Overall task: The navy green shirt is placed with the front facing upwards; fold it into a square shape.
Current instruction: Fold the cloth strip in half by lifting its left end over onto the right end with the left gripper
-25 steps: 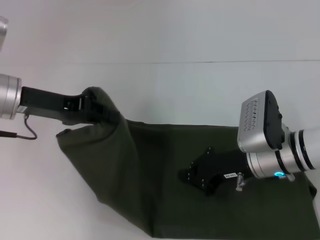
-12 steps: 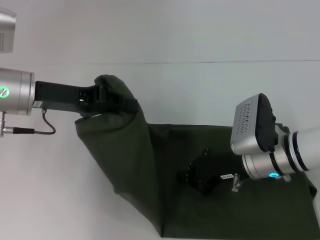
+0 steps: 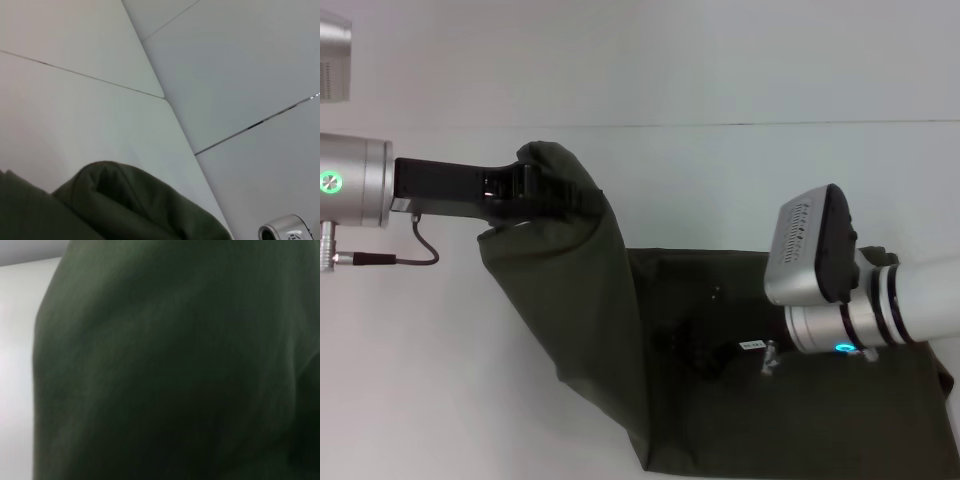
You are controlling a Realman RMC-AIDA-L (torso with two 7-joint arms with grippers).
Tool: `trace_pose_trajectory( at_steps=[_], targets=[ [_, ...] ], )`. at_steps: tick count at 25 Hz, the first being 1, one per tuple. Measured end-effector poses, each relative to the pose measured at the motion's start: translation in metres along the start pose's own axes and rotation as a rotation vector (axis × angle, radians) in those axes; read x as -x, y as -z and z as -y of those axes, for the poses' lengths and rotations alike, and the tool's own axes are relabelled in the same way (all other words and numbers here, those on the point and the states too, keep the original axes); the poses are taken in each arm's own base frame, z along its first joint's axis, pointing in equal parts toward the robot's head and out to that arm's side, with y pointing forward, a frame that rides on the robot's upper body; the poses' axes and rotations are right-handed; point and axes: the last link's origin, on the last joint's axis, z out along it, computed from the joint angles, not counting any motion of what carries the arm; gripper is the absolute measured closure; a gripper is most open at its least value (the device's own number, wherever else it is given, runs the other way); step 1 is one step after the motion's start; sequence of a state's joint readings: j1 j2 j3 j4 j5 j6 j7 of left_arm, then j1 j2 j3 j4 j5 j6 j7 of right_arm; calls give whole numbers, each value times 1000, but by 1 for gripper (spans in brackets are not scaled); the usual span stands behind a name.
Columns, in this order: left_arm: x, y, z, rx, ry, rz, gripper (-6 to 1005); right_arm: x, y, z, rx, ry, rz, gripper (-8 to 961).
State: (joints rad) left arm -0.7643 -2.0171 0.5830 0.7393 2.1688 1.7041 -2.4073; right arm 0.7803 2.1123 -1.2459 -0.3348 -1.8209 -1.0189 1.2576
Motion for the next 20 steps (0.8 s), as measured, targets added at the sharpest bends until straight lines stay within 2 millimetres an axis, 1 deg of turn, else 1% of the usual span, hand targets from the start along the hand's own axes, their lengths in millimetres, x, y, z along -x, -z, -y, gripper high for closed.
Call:
trace_pose_trajectory(
  at_steps=[9,20],
  targets=[
    [-1,0,-1,5,-15,-6,922,9,-12,-4,-28,-30,47,954],
    [-1,1,-3,29,-37,-19,922,13,-23,-13,-21,-20,62,955]
  ],
)
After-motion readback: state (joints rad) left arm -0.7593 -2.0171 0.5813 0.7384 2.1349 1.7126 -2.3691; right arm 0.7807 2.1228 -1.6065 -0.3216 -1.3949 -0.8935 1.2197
